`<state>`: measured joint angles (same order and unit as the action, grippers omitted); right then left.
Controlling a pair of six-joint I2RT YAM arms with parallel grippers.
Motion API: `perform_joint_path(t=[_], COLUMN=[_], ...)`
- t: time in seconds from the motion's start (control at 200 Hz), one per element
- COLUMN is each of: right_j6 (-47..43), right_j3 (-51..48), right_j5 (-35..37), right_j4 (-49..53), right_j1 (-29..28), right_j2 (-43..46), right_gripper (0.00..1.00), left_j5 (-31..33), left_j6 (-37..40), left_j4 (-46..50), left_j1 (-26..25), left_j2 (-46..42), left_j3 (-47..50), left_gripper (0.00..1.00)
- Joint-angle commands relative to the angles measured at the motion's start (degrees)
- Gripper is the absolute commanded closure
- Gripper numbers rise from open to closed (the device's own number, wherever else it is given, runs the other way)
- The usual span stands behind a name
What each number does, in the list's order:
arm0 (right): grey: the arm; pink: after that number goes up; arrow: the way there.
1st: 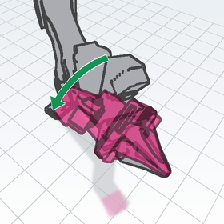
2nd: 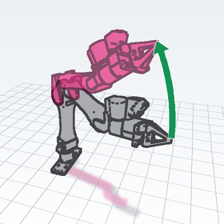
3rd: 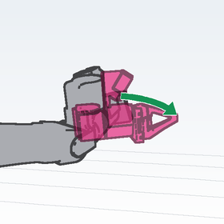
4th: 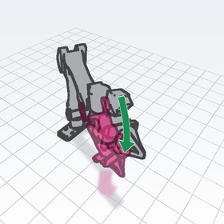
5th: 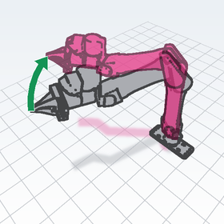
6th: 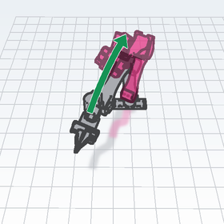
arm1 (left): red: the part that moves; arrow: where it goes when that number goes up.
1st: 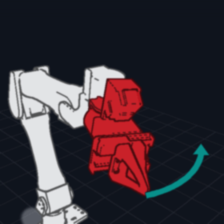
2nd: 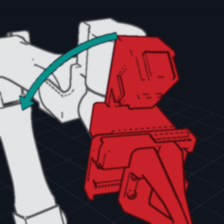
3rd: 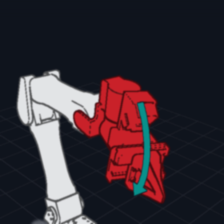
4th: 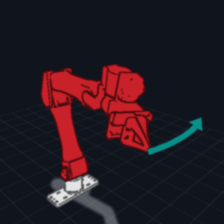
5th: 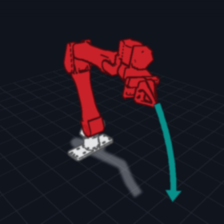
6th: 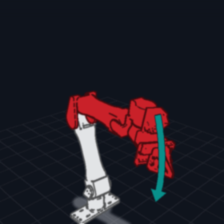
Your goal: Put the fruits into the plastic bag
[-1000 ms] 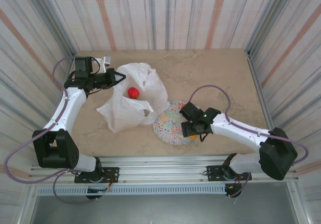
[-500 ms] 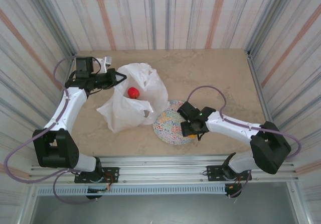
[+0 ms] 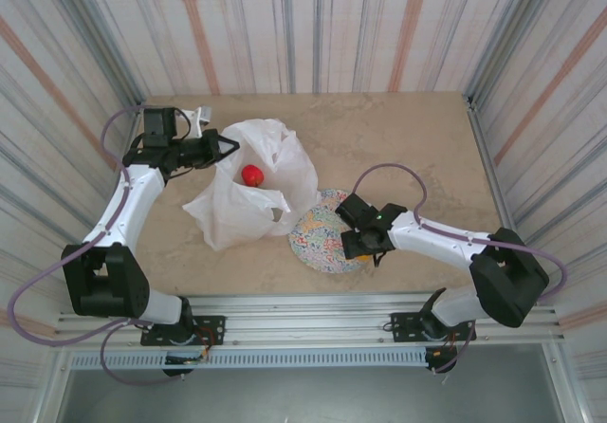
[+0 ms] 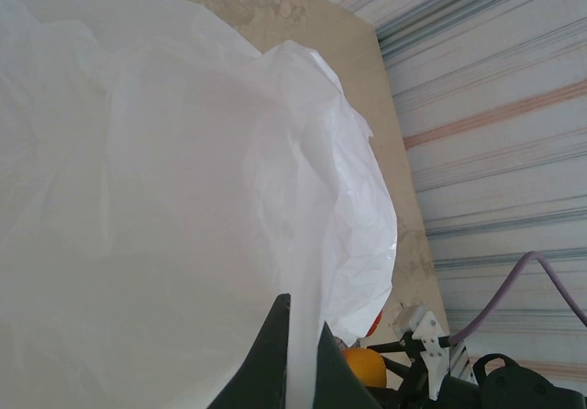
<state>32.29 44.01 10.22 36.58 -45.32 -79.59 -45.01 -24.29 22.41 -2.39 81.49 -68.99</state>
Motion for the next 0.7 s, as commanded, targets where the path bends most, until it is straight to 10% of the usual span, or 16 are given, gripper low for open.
perform_joint_path(t=[0.0,0.696], right_j6=[-1.25,-5.52], right_j3=[-0.87,1.52], right_j5=[0.14,-7.68], right_j4=[0.23,-9.66], right_j1=[0.39,-1.29], right_j2=[-0.81,9.56], right_gripper=[0.22,0.31], left_j5=[-1.39,-1.7], left_j6=[0.12,-0.12], left_j4=[0.26,0.26], left_j1=[-0.24,-0.35], left_j2=[0.43,0.51], left_j3=[-1.06,-1.15], left_gripper=[1.0,1.0])
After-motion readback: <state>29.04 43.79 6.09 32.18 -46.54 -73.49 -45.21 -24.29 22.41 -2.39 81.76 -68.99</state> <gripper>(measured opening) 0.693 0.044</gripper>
